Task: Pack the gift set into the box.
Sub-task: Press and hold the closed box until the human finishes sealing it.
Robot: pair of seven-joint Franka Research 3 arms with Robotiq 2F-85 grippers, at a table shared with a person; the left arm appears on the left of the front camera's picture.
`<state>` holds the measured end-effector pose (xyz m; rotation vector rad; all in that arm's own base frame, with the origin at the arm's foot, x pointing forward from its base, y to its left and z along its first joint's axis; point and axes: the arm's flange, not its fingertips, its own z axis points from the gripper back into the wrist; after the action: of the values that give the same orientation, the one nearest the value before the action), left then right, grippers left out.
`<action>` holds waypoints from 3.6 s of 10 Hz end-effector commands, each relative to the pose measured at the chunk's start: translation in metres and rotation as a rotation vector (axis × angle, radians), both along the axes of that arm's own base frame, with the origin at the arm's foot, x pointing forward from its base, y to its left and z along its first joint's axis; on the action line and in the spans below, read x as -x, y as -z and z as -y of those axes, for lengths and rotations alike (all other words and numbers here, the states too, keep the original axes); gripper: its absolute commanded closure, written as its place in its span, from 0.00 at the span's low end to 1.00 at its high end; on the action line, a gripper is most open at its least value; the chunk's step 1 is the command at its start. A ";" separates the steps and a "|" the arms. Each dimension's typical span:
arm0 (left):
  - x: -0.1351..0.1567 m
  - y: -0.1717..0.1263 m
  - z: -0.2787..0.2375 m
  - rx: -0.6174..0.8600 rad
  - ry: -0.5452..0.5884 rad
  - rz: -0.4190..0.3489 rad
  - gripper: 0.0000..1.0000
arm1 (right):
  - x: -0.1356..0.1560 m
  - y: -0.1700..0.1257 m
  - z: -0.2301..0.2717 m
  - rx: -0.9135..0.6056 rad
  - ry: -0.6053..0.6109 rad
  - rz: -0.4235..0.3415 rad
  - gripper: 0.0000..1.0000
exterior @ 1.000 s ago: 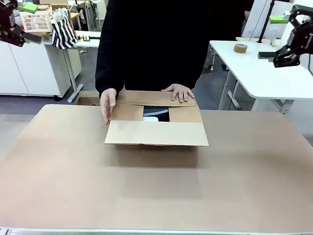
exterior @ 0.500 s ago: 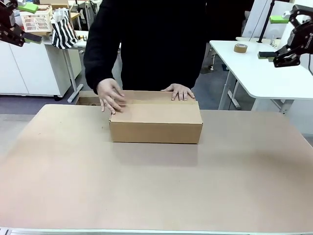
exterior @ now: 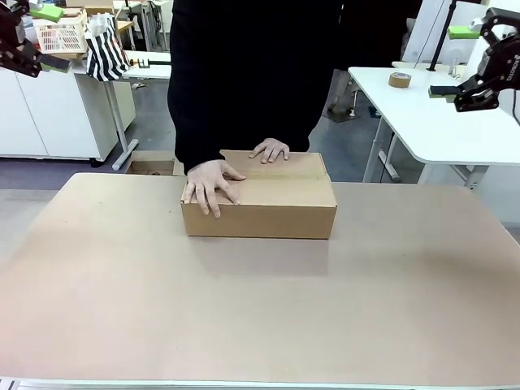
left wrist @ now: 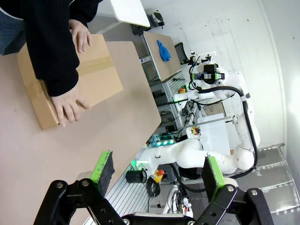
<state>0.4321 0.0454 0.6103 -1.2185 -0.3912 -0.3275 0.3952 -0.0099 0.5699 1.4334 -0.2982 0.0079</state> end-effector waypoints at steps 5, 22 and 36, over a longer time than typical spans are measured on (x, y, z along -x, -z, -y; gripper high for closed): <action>0.004 -0.001 -0.001 -0.005 0.005 -0.010 0.00 | -0.001 -0.003 0.000 0.009 0.002 -0.012 0.00; 0.004 -0.001 -0.001 -0.005 0.005 -0.010 0.00 | -0.001 -0.003 0.000 0.009 0.002 -0.012 0.00; 0.033 0.064 0.145 -0.127 0.497 0.897 0.00 | -0.024 0.036 -0.126 0.263 -0.367 0.850 0.00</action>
<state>0.3963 -0.1036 0.5187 -1.0507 -0.6832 -1.3609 0.4174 0.1217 0.5272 1.0823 -0.8001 0.9974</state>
